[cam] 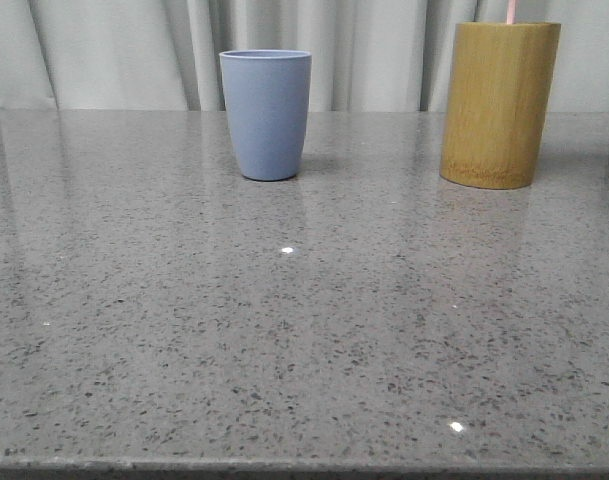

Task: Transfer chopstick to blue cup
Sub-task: 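Reach the right gripper to the bamboo cup and grasp the pink straw, then carry the pink straw with the right gripper over the blue cup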

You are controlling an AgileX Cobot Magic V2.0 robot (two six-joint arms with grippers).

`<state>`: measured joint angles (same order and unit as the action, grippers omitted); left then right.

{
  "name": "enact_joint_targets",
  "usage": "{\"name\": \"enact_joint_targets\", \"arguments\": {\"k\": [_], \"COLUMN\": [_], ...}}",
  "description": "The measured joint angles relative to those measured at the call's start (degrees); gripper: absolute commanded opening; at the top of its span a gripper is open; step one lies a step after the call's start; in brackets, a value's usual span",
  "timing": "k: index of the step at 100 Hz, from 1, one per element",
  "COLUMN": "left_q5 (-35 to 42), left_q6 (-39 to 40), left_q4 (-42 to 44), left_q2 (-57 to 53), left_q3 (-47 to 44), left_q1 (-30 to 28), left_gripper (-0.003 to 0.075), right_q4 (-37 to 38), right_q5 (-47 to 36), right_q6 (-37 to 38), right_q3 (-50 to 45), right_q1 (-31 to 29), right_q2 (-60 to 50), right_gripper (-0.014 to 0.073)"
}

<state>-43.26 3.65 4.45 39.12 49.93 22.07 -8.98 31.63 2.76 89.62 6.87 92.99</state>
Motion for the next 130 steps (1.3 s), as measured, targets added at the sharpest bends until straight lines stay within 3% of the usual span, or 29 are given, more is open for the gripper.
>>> {"name": "enact_joint_targets", "arguments": {"k": [19,52,71,130], "left_q5": [0.00,0.21,0.56,0.82], "left_q6": [0.00,0.00,0.00,0.00], "left_q4": [0.98,1.21,1.21,1.24], "left_q2": [0.00,0.00,0.00,0.00], "left_q3": [0.00,0.00,0.00,0.00], "left_q1": [0.00,0.00,0.00,0.00], "left_gripper": [0.0303,0.0303,0.0303,0.0303], "right_q4": [-0.53,-0.67,-1.11,-1.11], "right_q5": [-1.03,-1.91,-2.25,-2.51], "right_q6": [0.00,0.00,0.09,-0.07], "right_q3": [2.08,2.59,2.63,6.57], "right_q1": [0.00,0.00,0.00,0.00], "right_q2": [3.53,5.03,5.03,-0.96], "right_gripper": [0.0469,0.0091,-0.0070,-0.0069]}}
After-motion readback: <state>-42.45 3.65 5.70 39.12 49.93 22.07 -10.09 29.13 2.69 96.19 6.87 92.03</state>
